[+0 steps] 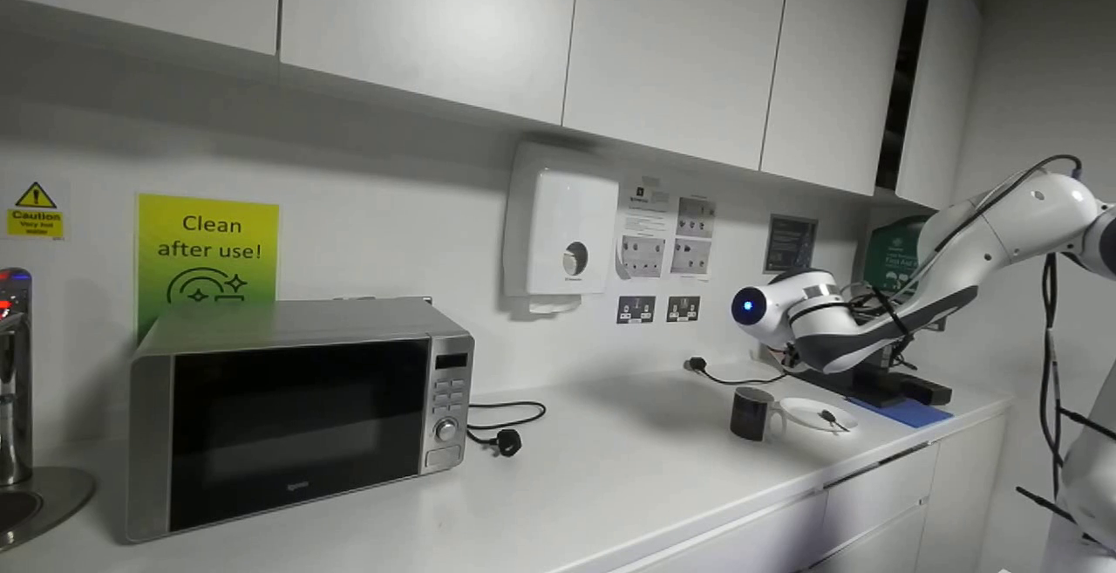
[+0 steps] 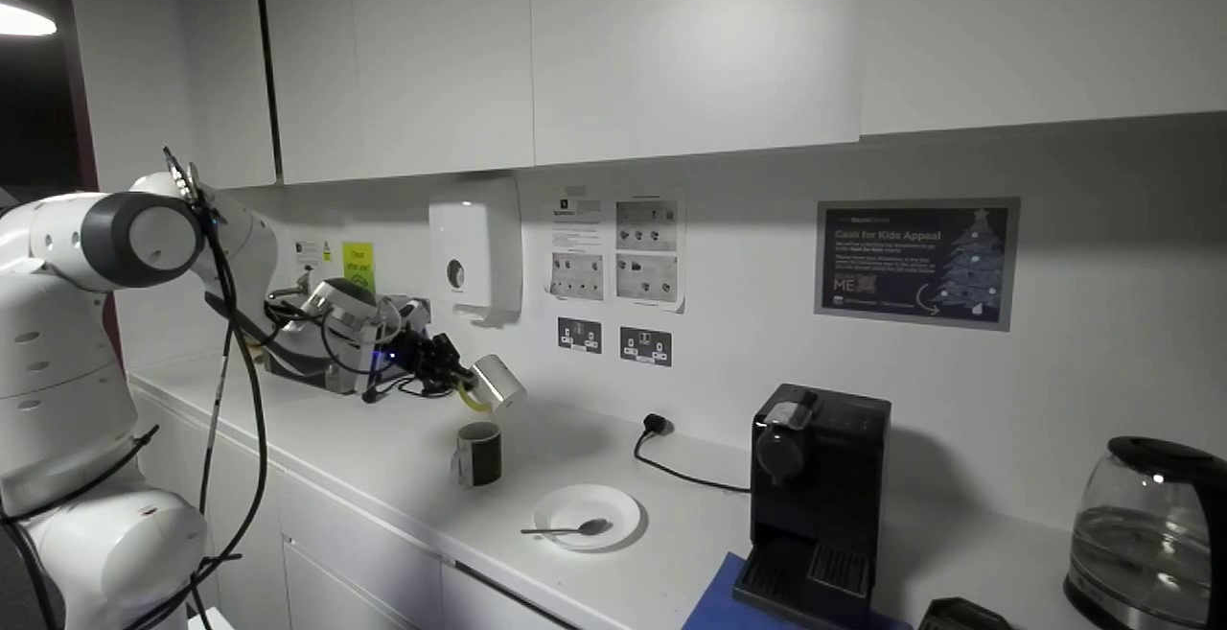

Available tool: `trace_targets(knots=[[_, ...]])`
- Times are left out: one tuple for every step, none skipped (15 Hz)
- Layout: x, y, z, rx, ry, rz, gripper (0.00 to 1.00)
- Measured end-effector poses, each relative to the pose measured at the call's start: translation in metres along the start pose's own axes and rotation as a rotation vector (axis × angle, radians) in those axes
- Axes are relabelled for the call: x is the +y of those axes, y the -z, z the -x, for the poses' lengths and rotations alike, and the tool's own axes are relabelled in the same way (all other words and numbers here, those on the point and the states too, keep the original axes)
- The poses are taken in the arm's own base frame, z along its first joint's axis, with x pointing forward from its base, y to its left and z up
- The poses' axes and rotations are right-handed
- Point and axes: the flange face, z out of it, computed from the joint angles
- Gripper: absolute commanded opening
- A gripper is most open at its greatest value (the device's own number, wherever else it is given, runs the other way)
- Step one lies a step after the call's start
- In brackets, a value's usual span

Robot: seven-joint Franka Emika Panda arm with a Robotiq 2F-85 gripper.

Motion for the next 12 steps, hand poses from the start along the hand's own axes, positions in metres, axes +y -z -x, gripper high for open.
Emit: trace_targets(knots=[[-0.001, 0.001, 0.0, 0.0, 0.003, 0.005, 0.05], [-0.002, 0.003, 0.001, -0.001, 0.006, 0.011, 0.05], [-0.003, 0.005, 0.001, -0.001, 0.008, 0.014, 0.05], [-0.004, 0.006, 0.001, 0.0, 0.009, 0.015, 0.05], [-0.005, 0.006, 0.001, 0.0, 0.008, 0.014, 0.05], [-0.005, 0.006, 0.001, -0.001, 0.005, 0.013, 0.05], [-0.004, 0.005, 0.001, -0.005, 0.001, 0.008, 0.05], [-0.002, 0.004, 0.0, -0.012, -0.005, 0.001, 0.05], [0.0, 0.003, -0.001, -0.023, -0.015, -0.012, 0.05], [0.004, 0.002, -0.002, -0.038, -0.029, -0.031, 0.05], [0.01, -0.001, -0.004, -0.057, -0.046, -0.054, 0.05], [0.016, -0.004, -0.007, -0.079, -0.067, -0.08, 0.05]])
